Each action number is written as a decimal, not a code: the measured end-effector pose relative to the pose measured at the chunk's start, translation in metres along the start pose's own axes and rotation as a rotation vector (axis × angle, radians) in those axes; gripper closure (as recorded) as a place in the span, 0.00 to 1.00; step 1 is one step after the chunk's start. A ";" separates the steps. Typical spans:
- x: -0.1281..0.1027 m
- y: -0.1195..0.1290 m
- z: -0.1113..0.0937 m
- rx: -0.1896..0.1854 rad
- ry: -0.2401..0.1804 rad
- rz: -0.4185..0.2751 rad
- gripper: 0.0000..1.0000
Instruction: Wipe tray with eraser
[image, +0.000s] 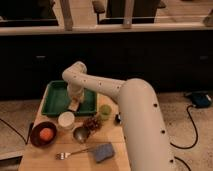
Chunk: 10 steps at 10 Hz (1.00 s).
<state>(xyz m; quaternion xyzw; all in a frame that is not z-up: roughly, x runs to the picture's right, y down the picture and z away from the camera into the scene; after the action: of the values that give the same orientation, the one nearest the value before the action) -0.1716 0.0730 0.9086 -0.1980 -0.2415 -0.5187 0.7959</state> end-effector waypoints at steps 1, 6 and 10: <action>0.008 0.015 -0.001 -0.007 0.004 0.029 1.00; 0.059 0.032 0.002 -0.028 0.021 0.136 1.00; 0.055 -0.008 0.001 0.003 0.012 0.082 1.00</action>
<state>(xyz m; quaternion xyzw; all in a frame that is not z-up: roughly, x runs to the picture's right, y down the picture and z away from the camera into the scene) -0.1599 0.0301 0.9423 -0.2034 -0.2294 -0.4864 0.8182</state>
